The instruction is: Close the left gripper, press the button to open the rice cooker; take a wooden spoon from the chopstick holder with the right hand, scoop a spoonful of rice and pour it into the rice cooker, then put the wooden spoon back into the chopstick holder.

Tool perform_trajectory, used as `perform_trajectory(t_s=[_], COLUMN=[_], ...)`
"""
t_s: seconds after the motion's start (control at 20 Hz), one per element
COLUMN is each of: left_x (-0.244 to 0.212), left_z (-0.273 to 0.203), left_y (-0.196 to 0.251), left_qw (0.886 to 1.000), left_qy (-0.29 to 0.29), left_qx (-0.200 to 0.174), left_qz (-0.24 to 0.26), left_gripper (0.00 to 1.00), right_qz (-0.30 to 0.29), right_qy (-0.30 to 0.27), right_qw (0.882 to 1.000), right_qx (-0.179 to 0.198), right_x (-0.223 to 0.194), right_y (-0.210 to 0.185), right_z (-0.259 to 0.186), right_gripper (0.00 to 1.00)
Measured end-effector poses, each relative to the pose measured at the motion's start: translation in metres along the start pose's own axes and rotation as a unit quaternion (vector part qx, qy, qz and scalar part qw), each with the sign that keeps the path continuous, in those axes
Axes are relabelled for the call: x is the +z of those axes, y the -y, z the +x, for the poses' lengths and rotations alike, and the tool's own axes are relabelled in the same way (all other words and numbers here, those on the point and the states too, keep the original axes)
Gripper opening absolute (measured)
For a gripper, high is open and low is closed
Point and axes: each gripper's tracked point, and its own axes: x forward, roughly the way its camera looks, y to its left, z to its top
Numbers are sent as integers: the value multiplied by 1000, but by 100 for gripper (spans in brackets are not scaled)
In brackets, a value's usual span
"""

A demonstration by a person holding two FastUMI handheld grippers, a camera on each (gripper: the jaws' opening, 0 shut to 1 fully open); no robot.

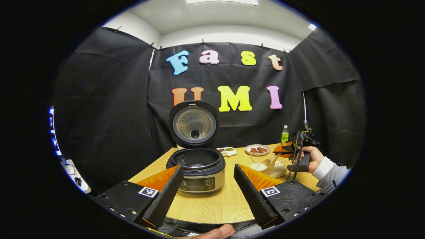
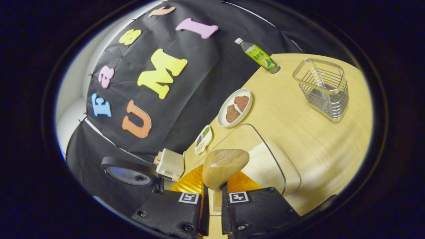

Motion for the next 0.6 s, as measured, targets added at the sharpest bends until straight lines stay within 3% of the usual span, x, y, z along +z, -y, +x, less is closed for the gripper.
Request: perform_trajectory(t_s=[0.35, 0.6], left_x=[-2, -3], left_z=[0, -1], left_y=[-4, -8], left_qw=[1000, 1000], left_qy=[-7, -8], left_qx=[3, 3], left_qz=[2, 5], left_gripper=[97, 97], right_qz=[94, 188], right_qy=[64, 67], right_qw=[992, 973], right_qx=[53, 113], right_x=[40, 52], right_y=[-6, -22], right_z=[-22, -30], right_gripper=[19, 19])
